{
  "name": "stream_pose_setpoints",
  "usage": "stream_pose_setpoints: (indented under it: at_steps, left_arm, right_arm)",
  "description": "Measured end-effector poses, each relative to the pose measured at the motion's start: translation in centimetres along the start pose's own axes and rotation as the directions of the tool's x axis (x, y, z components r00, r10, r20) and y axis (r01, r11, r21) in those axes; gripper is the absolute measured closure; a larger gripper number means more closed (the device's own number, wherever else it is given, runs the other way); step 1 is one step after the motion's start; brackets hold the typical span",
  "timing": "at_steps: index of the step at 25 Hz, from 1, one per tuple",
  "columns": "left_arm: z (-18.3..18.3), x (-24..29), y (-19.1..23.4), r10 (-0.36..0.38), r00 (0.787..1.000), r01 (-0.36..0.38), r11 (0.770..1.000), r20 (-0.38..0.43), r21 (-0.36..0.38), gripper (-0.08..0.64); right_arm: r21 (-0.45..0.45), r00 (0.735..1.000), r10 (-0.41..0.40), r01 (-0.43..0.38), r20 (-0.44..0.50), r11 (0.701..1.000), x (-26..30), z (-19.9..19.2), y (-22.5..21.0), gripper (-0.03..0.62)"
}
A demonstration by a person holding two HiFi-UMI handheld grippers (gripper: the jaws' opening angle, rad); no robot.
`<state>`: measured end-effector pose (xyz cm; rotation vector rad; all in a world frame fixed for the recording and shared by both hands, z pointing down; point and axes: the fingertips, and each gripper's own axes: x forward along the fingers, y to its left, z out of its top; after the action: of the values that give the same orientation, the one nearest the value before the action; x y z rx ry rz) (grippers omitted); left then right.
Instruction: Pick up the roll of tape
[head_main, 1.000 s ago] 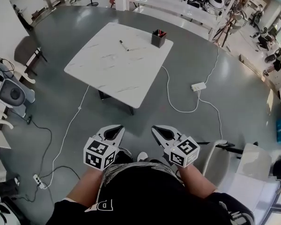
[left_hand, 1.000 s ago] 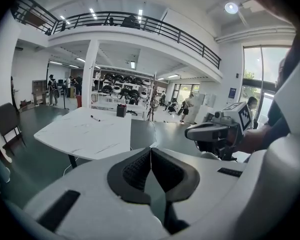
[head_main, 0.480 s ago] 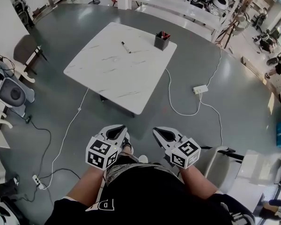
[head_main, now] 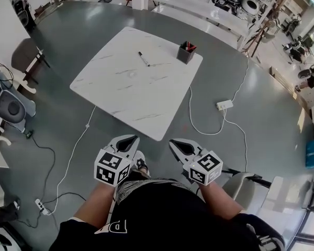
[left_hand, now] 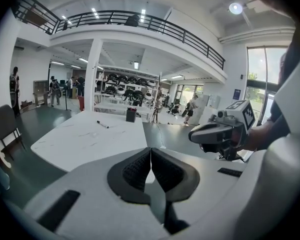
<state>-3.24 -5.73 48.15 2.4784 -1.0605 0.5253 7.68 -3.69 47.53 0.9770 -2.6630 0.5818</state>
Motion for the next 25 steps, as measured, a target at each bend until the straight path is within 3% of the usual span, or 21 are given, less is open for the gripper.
stream_pose_setpoints:
  at_steps: [13, 25]
  left_arm:
    - [3.8, 4.2, 10.1, -0.006, 1.0, 0.006, 1.0, 0.021, -0.007, 0.54]
    - [6.0, 7.3, 17.0, -0.05, 0.999, 0.049, 0.997, 0.003, 0.067, 0.54]
  right_arm:
    - [-0.023, 0.998, -0.029, 0.028, -0.05, 0.999, 8.8, 4.4, -4.7, 0.589]
    - [-0.017, 0.989, -0.133, 0.133, -0.065, 0.991, 14.0, 6.4, -8.6, 0.589]
